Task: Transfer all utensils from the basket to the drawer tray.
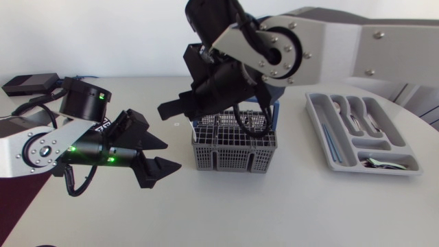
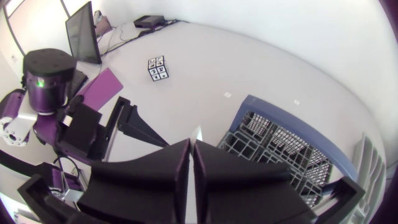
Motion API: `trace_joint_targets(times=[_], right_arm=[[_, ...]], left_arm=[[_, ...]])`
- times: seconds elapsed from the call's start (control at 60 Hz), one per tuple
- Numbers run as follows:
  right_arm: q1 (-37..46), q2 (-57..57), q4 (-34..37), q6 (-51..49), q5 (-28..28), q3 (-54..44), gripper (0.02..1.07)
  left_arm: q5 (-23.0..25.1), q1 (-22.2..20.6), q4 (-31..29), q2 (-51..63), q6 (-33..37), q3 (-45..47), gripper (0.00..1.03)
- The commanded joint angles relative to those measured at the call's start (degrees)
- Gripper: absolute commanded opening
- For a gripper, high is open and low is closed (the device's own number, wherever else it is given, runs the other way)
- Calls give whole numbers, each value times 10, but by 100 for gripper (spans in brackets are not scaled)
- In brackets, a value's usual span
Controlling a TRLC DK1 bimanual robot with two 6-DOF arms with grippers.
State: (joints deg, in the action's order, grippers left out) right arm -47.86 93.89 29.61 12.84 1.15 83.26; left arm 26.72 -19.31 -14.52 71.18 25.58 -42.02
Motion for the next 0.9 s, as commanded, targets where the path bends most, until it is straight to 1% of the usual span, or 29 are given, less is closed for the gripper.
trace_joint_targets(times=[0.0, 0.2, 0.3, 0.333, 0.383, 0.5, 0.567, 0.7, 0.883], right_arm=[[-2, -27, -13, -4, -8, 2, 8], [2, -56, -17, -4, 4, -6, 8], [24, -85, -10, -4, 35, -14, 8], [40, -94, -2, -4, 54, -16, 8], [78, -116, 10, -5, 97, -28, 8], [156, -150, 51, -33, 152, -47, 8], [204, -167, 90, -68, 185, -58, 8], [298, -201, 152, -138, 213, -97, 8], [414, -230, 208, -238, 214, -158, 8]], left_arm=[[4, -4, -4, -8, 11, 15, 92], [4, -4, -5, -12, 11, 17, 92], [4, -3, -6, -13, 11, 16, 92], [4, -3, -6, -13, 11, 15, 92], [4, -2, -8, -14, 11, 15, 92], [4, -2, -9, -14, 10, 14, 92], [4, -2, -9, -14, 10, 13, 92], [4, -4, -13, -16, 10, 9, 92], [3, -11, -24, -23, 9, 4, 92]])
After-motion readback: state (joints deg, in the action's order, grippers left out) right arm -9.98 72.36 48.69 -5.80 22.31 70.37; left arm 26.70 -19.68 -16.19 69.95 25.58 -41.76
